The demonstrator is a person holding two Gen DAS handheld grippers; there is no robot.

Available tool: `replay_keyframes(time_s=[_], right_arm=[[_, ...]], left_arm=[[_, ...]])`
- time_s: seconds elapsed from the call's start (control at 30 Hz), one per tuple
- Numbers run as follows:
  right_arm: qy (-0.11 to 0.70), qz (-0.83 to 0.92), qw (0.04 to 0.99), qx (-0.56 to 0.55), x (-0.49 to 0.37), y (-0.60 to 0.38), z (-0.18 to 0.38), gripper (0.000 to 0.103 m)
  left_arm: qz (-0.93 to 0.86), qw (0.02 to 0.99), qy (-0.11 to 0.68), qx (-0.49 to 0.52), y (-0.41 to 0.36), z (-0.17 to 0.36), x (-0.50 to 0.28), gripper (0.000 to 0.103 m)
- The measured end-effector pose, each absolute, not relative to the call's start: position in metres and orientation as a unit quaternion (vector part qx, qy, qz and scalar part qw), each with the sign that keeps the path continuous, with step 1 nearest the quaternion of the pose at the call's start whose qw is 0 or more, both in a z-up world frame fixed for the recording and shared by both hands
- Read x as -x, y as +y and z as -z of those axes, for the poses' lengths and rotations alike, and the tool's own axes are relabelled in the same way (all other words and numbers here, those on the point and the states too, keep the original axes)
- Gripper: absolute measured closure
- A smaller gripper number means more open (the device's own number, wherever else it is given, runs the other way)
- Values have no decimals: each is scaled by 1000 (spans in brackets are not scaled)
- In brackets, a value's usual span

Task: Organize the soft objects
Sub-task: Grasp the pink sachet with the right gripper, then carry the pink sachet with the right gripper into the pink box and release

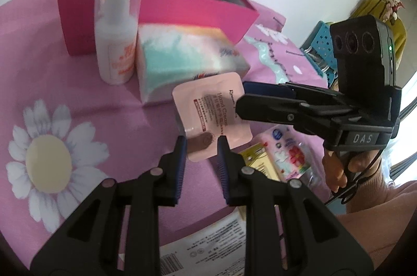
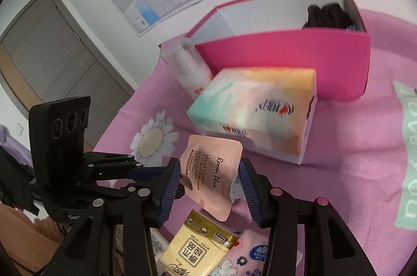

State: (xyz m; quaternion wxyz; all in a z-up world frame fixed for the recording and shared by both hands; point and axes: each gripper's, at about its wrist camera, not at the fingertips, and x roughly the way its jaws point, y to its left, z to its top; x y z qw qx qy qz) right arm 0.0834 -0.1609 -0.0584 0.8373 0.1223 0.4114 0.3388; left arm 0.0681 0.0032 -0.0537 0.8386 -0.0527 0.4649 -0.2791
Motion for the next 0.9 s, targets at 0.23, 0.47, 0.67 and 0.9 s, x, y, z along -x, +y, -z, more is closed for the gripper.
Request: replay_keyframes(time_s=[0.23,0.47,0.67,0.9], right_arm=[[378,-340,853,-119,-85,-168,29,55],[348,-338,866,-123,-101,-183,-1,55],[323,-334,876,-133,-128,-188,-24,55],[316,-325,880,-142,-169,-192,-36,55]], left_arm=[[277,856,436,37,-3,24,-76,78],[270,871,409,29,-14,-9,-105,78],[248,887,390,17,-21,-33,-134,78],[223,892,393,19,-24,-45,-177,78]])
